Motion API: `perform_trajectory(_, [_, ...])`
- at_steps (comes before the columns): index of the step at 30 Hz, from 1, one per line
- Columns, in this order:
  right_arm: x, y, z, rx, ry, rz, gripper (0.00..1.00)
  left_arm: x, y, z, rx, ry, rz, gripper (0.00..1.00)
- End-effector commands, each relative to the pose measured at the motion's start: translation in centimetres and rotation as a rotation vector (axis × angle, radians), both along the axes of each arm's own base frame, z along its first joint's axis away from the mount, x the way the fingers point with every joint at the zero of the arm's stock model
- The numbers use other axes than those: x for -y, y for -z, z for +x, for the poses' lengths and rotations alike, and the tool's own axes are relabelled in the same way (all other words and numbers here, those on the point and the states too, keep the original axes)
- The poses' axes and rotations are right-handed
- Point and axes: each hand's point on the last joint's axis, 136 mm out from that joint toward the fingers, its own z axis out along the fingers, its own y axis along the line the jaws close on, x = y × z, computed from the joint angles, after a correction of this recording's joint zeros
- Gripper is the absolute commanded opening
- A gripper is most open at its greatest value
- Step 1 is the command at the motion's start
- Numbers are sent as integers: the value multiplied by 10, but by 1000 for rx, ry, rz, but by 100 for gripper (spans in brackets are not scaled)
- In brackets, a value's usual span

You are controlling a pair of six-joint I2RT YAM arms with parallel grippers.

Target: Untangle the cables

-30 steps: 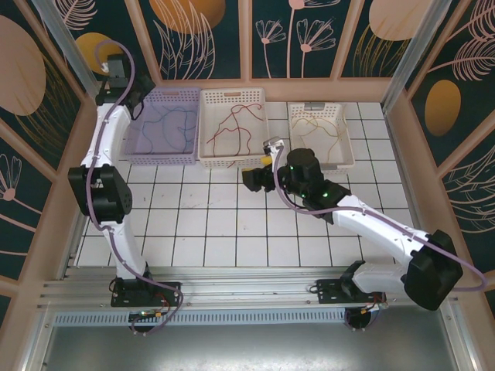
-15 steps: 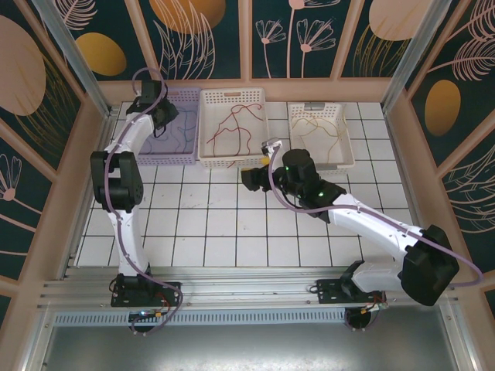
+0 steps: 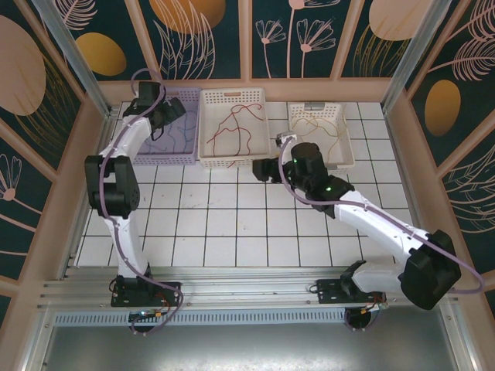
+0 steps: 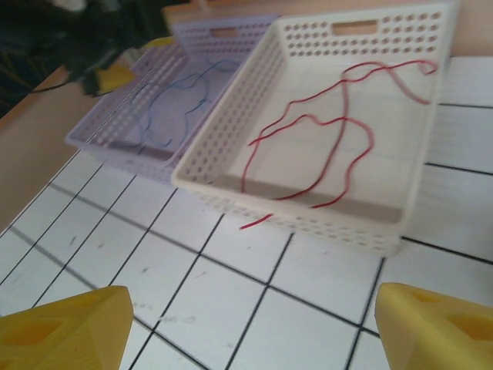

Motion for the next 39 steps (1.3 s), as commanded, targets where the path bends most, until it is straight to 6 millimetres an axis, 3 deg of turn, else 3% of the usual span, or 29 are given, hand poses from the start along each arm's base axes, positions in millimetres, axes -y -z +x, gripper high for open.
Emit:
perform_trajectory(1, [46,-31,14,47,177,48,85,4,-58,-30,112,21,29,99])
perform_trajectory(4, [102,-26,27,68,360,62,88,0,-91,-68,230,16,35,98])
perform_trajectory(9, [190,4,29,91,679,57,99,-11,-114,-135,398,-8,66,98])
perform_trajectory(13, [242,16,17,186,892,34,99,-27,-94,-181,480,-79,103,98])
perform_trajectory(16, [275,25,11,231,1027,64,99,-38,-68,-202,498,-125,146,99])
perform_trajectory(18, [284,40,16,184,1041,80,99,-42,-48,-211,485,-123,204,99])
perform_trajectory(21, [301,58,22,165,1095,-48,99,-55,-28,-218,460,-166,309,99])
perform_trajectory(26, [303,76,17,341,976,-45,99,-71,-19,-220,486,-225,414,98])
perform_trajectory(30, [296,103,30,326,852,-89,99,-68,1,-212,472,-186,466,99])
perform_trajectory(35, [301,101,31,403,880,-85,99,-78,12,-216,521,-219,552,99])
perform_trajectory(39, [277,120,55,313,755,-160,99,-73,16,-200,535,-175,597,99])
